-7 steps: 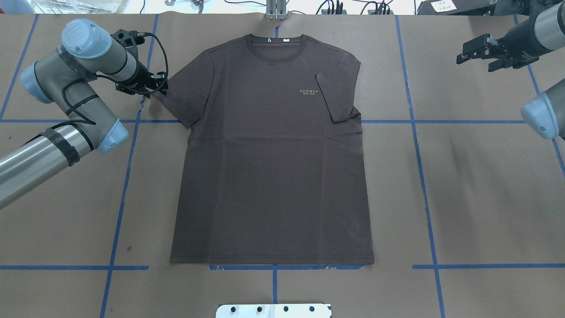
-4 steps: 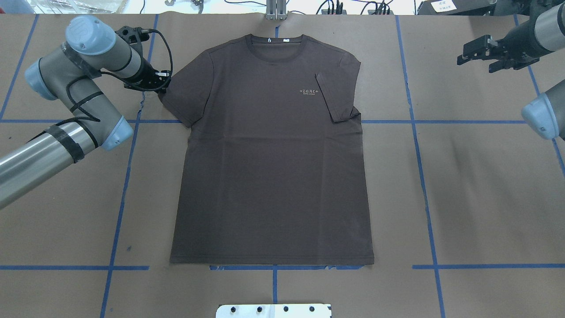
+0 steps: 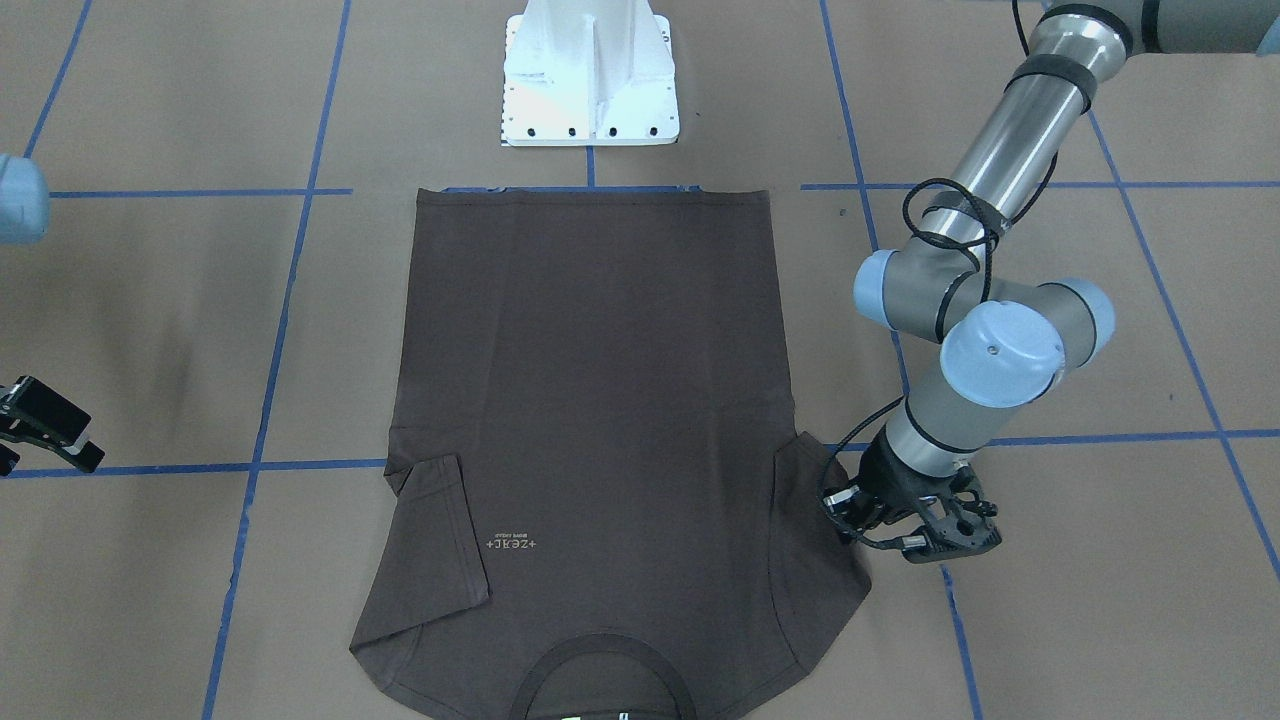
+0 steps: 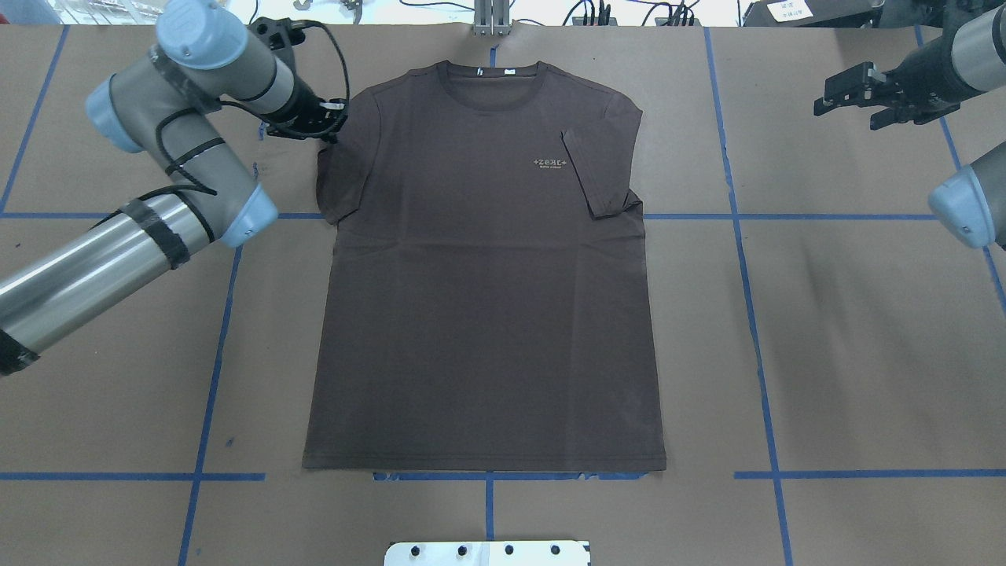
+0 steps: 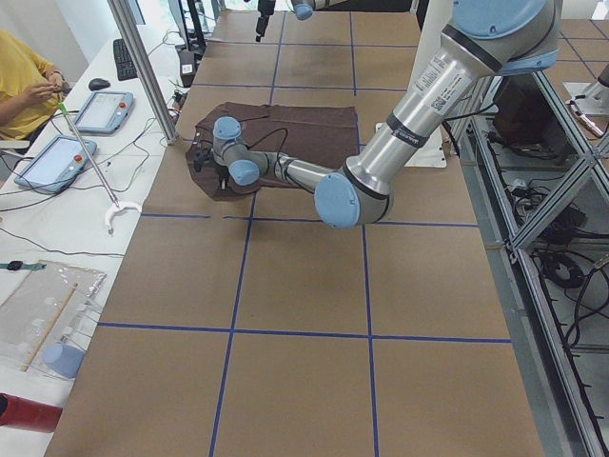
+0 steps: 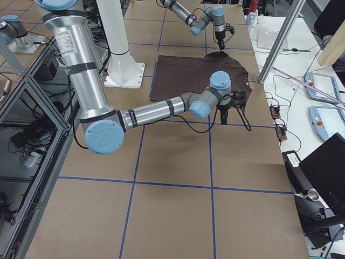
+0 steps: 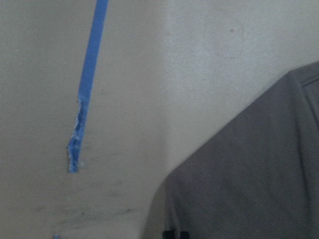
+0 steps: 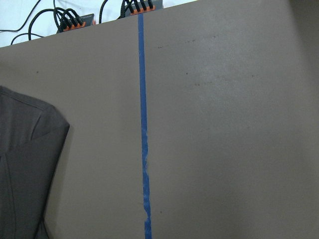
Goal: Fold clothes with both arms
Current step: 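Grasp the sleeve nearest the left gripper and fold it onto the shirt body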
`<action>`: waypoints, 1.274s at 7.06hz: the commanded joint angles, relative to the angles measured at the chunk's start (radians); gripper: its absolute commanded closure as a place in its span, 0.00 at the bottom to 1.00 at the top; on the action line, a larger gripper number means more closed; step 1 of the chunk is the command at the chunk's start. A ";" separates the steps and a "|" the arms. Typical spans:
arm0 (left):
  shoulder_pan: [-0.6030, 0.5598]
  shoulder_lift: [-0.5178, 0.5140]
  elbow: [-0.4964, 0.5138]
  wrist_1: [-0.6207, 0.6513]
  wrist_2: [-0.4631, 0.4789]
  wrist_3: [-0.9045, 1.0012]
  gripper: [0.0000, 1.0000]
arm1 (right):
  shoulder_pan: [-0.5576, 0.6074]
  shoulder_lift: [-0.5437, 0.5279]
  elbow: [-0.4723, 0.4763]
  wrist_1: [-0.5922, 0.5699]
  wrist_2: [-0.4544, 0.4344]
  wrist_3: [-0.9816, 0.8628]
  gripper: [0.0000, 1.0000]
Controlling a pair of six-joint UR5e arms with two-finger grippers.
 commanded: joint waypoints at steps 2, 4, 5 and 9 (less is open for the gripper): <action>0.023 -0.089 0.106 -0.010 0.048 -0.050 1.00 | 0.000 -0.001 0.001 0.002 0.000 0.006 0.00; 0.025 -0.128 0.134 -0.019 0.053 -0.059 1.00 | 0.000 0.000 0.004 0.002 0.001 0.009 0.00; 0.043 -0.129 0.128 -0.020 0.053 -0.061 1.00 | 0.000 0.000 0.004 0.000 -0.001 0.011 0.00; 0.059 -0.116 0.099 -0.043 0.055 -0.103 0.21 | -0.017 0.008 0.006 0.002 -0.007 0.052 0.00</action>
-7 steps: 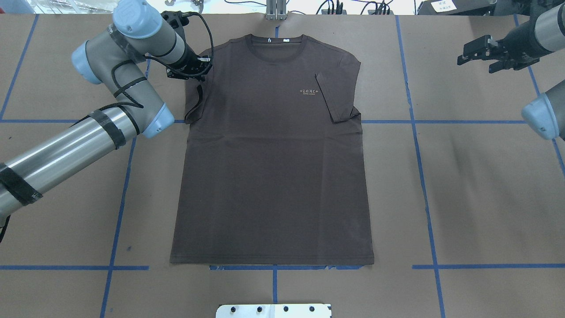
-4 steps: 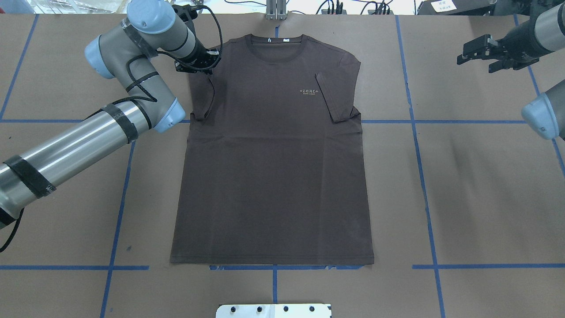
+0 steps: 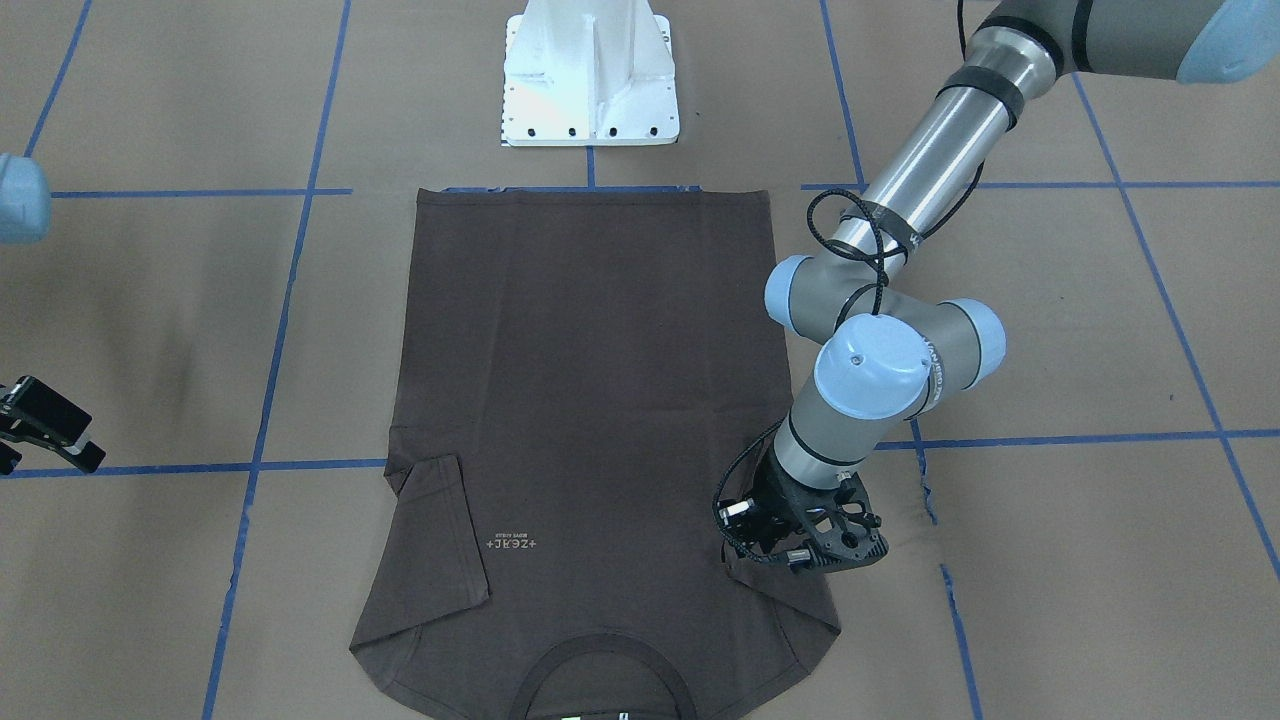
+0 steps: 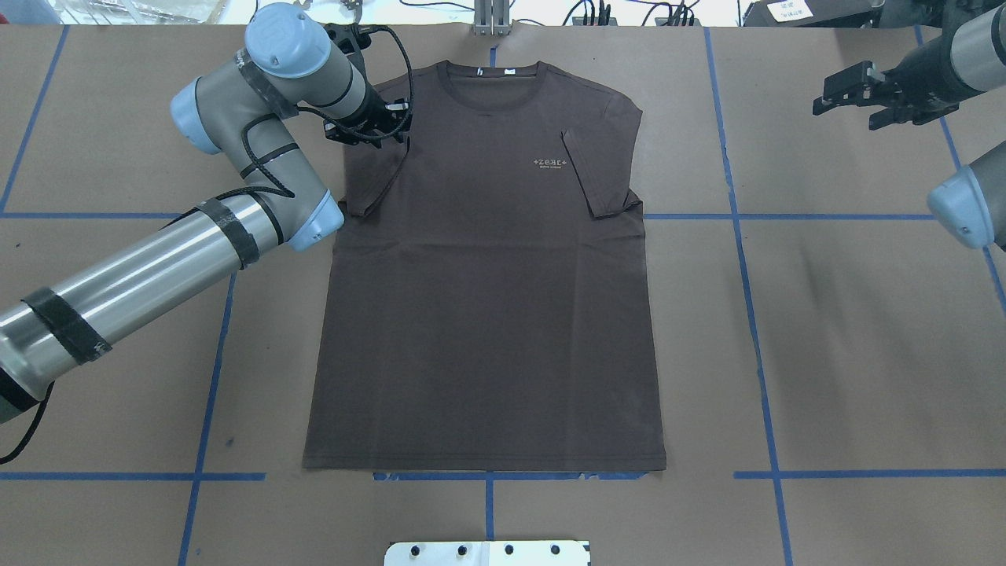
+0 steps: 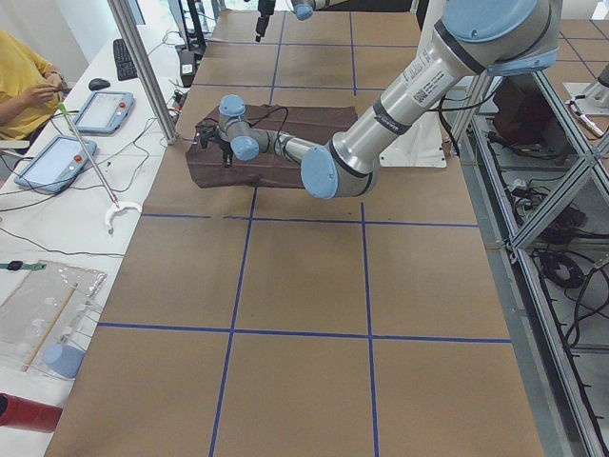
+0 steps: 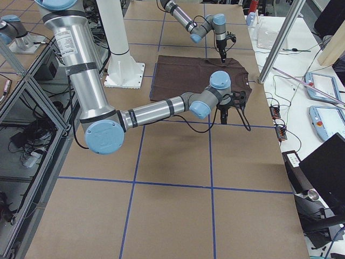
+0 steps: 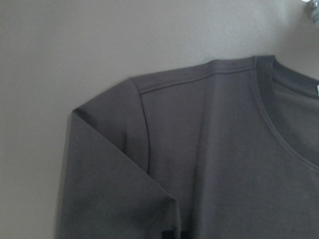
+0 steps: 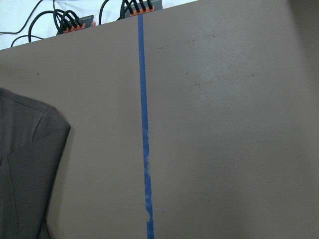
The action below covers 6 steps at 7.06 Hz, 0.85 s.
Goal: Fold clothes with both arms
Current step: 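Move the right gripper to the near hem corner while the left gripper lifts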
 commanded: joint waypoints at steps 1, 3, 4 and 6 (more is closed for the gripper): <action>0.001 0.053 -0.148 0.019 -0.004 -0.112 0.21 | -0.054 0.030 0.018 0.000 -0.049 0.143 0.00; 0.036 0.261 -0.442 0.019 -0.008 -0.217 0.20 | -0.172 -0.006 0.138 -0.011 -0.178 0.342 0.00; 0.039 0.342 -0.550 0.019 -0.006 -0.322 0.20 | -0.226 -0.087 0.250 -0.012 -0.176 0.436 0.00; 0.113 0.424 -0.714 0.062 -0.012 -0.393 0.23 | -0.408 -0.204 0.402 -0.012 -0.226 0.656 0.01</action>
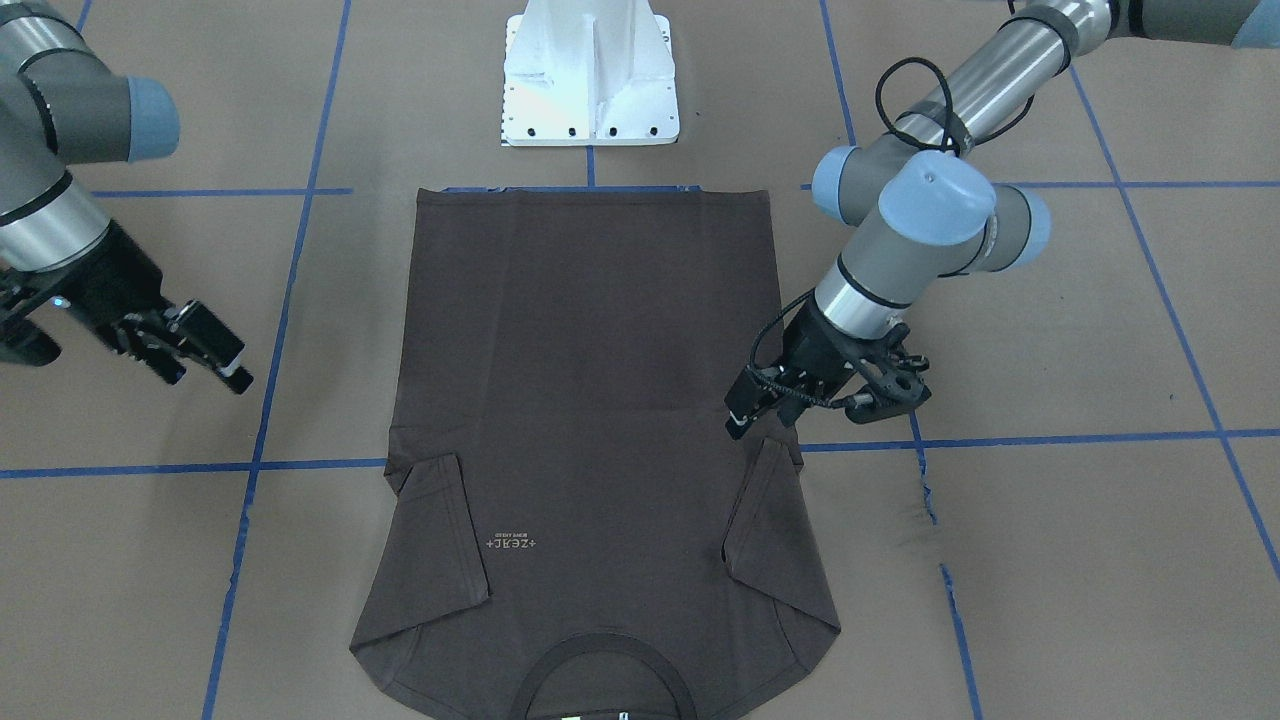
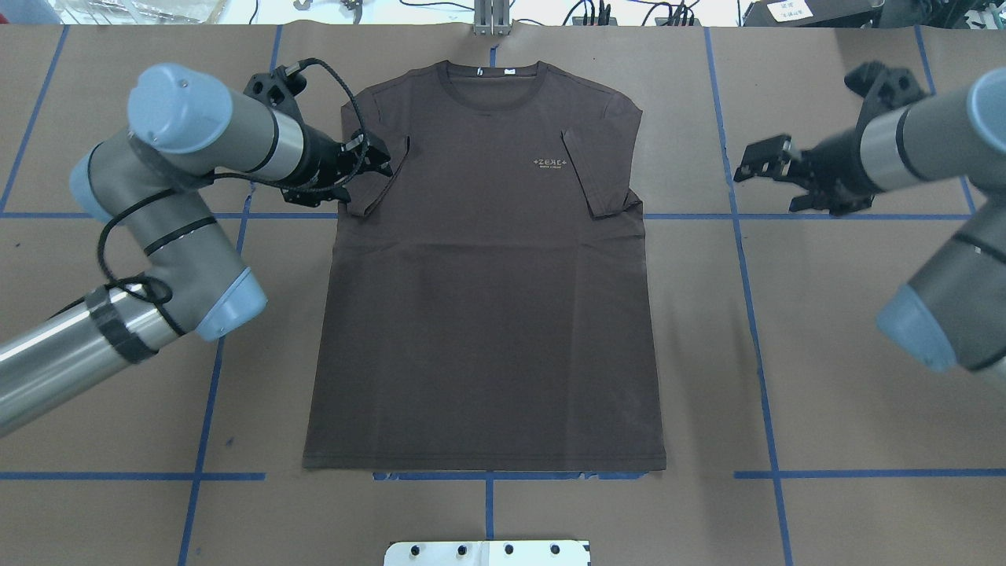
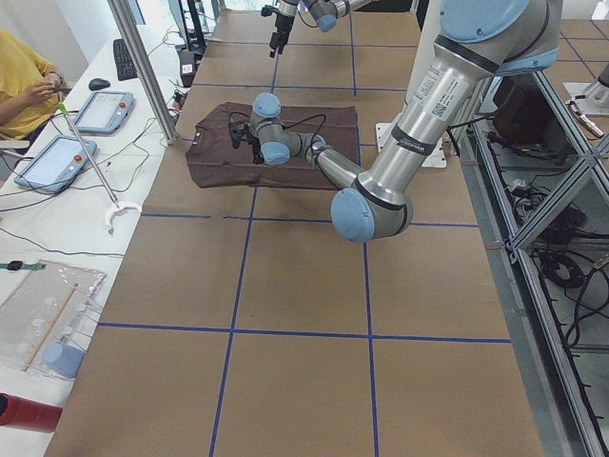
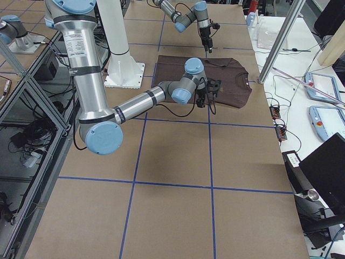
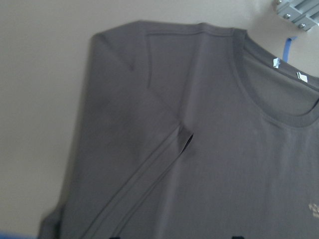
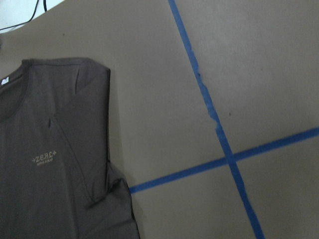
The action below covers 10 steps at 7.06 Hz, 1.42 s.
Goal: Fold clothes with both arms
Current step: 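Move the right gripper to the near hem corner while the left gripper lifts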
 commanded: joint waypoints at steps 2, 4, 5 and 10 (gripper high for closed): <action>0.045 0.069 -0.126 0.101 -0.090 -0.025 0.25 | -0.366 -0.078 0.134 -0.010 -0.284 0.328 0.01; 0.058 0.136 -0.235 0.104 -0.090 -0.036 0.22 | -0.608 -0.072 0.244 -0.255 -0.476 0.451 0.06; 0.058 0.152 -0.255 0.104 -0.095 -0.036 0.22 | -0.746 -0.072 0.251 -0.287 -0.635 0.581 0.08; 0.062 0.158 -0.255 0.101 -0.096 -0.034 0.21 | -0.864 -0.040 0.229 -0.431 -0.747 0.673 0.19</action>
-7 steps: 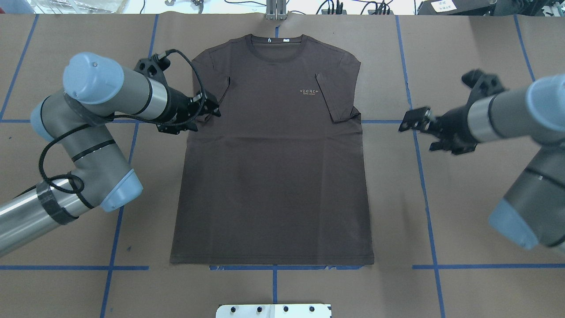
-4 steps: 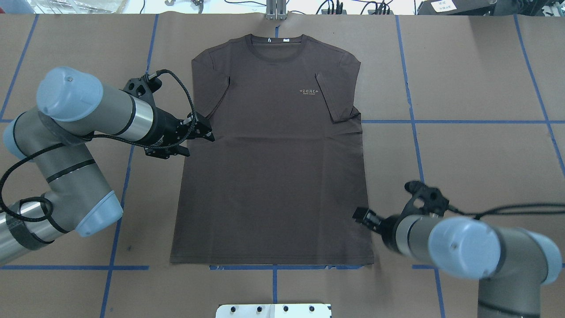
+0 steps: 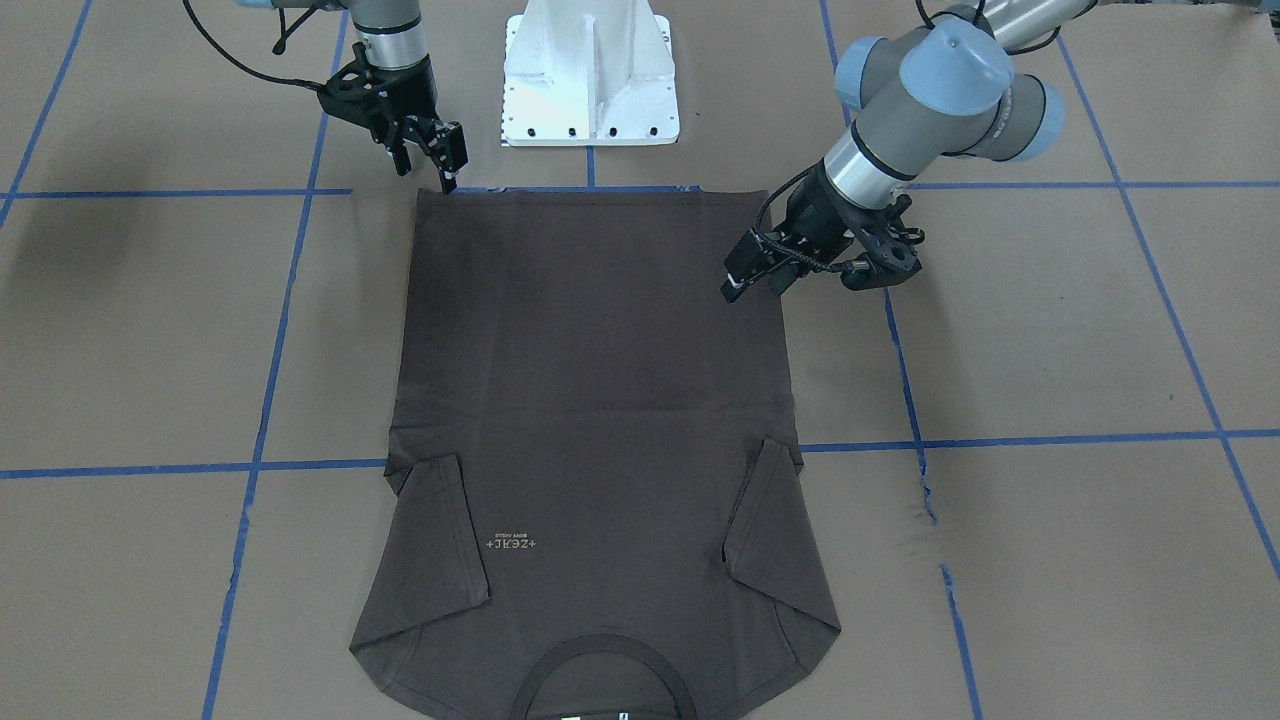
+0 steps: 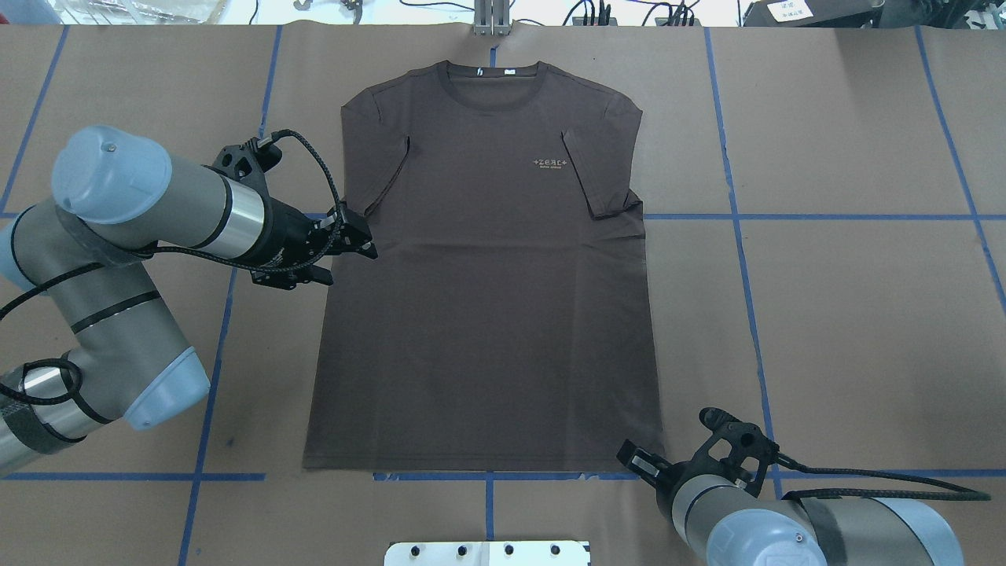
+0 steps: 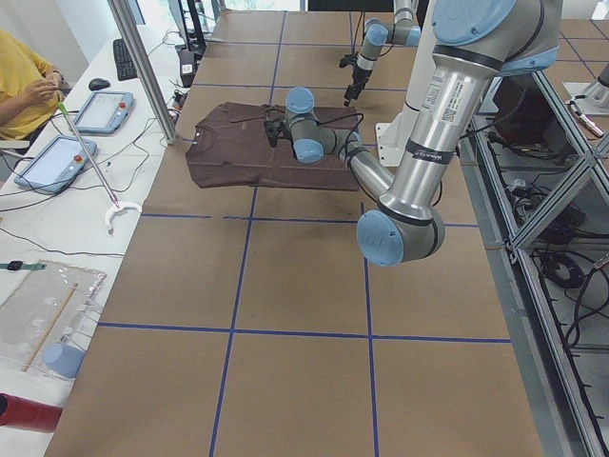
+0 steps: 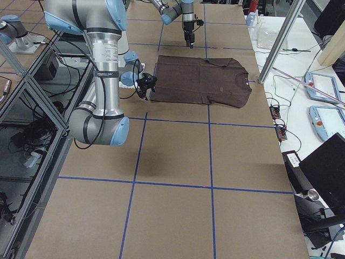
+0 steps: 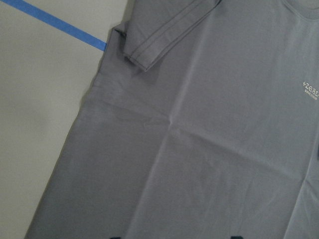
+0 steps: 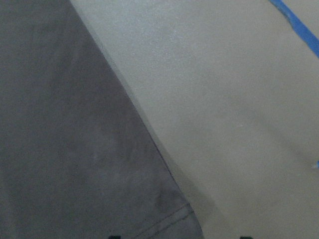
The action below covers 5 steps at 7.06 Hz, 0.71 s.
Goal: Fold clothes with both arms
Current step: 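Move the right gripper to the near hem corner while the left gripper lifts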
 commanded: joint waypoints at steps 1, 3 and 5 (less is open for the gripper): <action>0.000 0.002 -0.001 0.000 0.004 0.001 0.21 | -0.004 0.004 -0.018 -0.009 -0.003 0.003 0.21; 0.000 0.003 0.000 0.000 0.007 -0.001 0.21 | -0.004 0.004 -0.020 -0.010 -0.003 0.002 0.27; 0.000 0.005 0.000 0.000 0.007 0.001 0.21 | -0.004 0.004 -0.027 -0.010 -0.003 0.000 0.32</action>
